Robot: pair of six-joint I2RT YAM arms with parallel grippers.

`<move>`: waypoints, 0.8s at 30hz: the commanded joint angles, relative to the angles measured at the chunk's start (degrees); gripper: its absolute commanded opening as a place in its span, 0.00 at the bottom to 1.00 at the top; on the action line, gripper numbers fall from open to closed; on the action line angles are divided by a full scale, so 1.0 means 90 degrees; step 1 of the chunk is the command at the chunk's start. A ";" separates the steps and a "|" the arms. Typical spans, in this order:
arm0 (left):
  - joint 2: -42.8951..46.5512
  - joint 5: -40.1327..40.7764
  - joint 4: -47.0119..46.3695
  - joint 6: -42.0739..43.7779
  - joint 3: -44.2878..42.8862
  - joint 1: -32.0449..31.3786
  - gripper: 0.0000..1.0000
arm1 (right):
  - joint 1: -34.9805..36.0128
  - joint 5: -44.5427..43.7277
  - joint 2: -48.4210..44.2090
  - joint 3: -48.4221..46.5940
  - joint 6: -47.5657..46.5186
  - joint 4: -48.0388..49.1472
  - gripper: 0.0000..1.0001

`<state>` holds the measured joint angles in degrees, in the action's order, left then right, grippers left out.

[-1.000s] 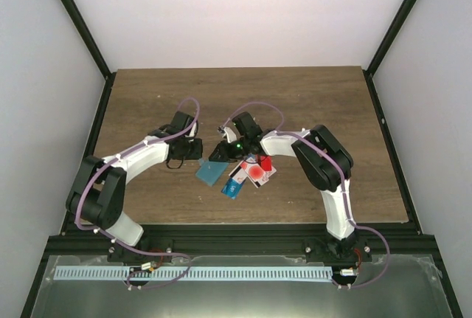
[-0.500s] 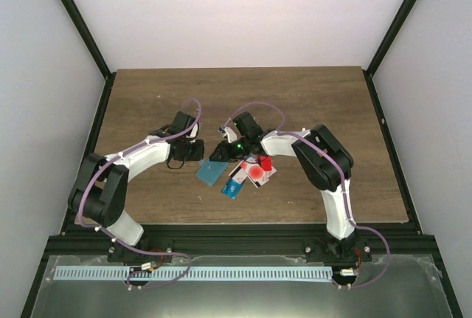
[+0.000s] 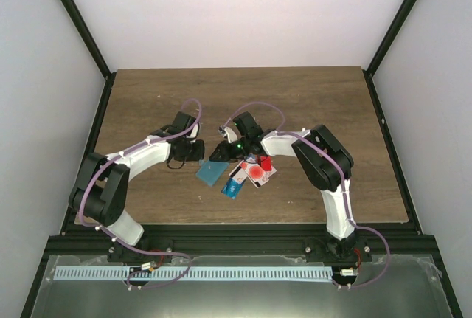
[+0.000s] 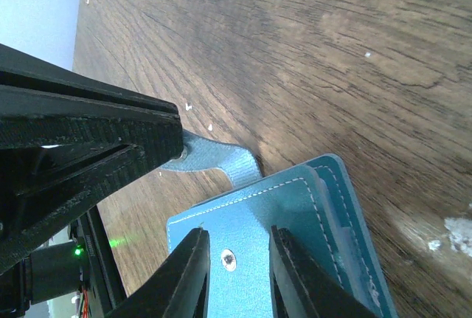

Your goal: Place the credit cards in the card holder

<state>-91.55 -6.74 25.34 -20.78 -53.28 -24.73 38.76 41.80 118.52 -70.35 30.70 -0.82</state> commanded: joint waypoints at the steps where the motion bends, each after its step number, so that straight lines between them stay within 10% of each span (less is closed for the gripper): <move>1: 0.0103 -0.0108 -0.0062 0.0023 -0.0020 0.0032 0.05 | -0.0039 0.0004 0.0134 0.0072 -0.0071 -0.0087 0.25; 10: 0.0179 -0.0207 -0.0082 0.0023 -0.0008 0.0014 0.19 | -0.0038 0.0014 0.0137 0.0082 -0.0054 -0.0085 0.25; 24: 0.0172 -0.0169 -0.0052 0.0011 -0.0018 0.0014 0.07 | -0.0039 0.0033 0.0165 0.0072 -0.0058 -0.0082 0.25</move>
<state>-90.89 -8.05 25.30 -20.78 -53.28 -24.73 38.74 41.85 118.56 -70.35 30.70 -0.82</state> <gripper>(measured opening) 0.074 0.247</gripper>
